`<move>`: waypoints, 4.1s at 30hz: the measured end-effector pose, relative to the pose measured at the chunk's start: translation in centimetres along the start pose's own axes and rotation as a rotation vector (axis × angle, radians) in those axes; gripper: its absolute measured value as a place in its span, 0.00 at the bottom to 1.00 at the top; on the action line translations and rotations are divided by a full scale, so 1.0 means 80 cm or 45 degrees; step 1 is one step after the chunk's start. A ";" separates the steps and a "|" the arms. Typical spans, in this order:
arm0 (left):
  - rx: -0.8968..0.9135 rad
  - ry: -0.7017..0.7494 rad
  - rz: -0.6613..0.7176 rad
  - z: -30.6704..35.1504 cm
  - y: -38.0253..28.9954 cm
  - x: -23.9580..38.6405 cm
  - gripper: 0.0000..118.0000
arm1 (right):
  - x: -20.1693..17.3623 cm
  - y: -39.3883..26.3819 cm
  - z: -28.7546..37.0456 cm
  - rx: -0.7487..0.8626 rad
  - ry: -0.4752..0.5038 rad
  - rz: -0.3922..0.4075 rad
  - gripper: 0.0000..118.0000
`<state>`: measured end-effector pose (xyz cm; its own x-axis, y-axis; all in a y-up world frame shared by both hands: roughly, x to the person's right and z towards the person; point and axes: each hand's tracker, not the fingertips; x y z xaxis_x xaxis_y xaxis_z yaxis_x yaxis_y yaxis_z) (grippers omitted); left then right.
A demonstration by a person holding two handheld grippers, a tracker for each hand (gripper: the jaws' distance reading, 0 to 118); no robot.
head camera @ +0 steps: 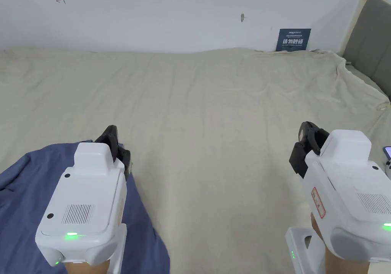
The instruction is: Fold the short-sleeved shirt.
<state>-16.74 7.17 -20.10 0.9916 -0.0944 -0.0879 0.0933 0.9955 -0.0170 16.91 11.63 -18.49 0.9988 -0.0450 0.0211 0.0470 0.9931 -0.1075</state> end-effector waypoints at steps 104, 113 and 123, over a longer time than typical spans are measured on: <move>-1.435 0.047 0.207 -0.148 -0.208 -0.209 0.03 | -0.159 -0.059 -0.106 -0.184 0.390 0.130 0.00; -1.232 -0.030 0.451 -0.117 -0.176 -0.223 0.00 | -0.136 -0.051 -0.094 -0.174 0.362 0.097 0.00; -0.929 -0.264 0.697 -0.110 -0.072 -0.188 0.00 | -0.095 -0.038 -0.077 -0.138 0.305 0.031 0.00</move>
<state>-33.00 2.82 -27.48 0.8837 0.4593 -0.0903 -0.4007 0.6427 -0.6530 9.29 8.31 -24.45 0.9743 -0.0586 -0.2175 0.0116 0.9773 -0.2114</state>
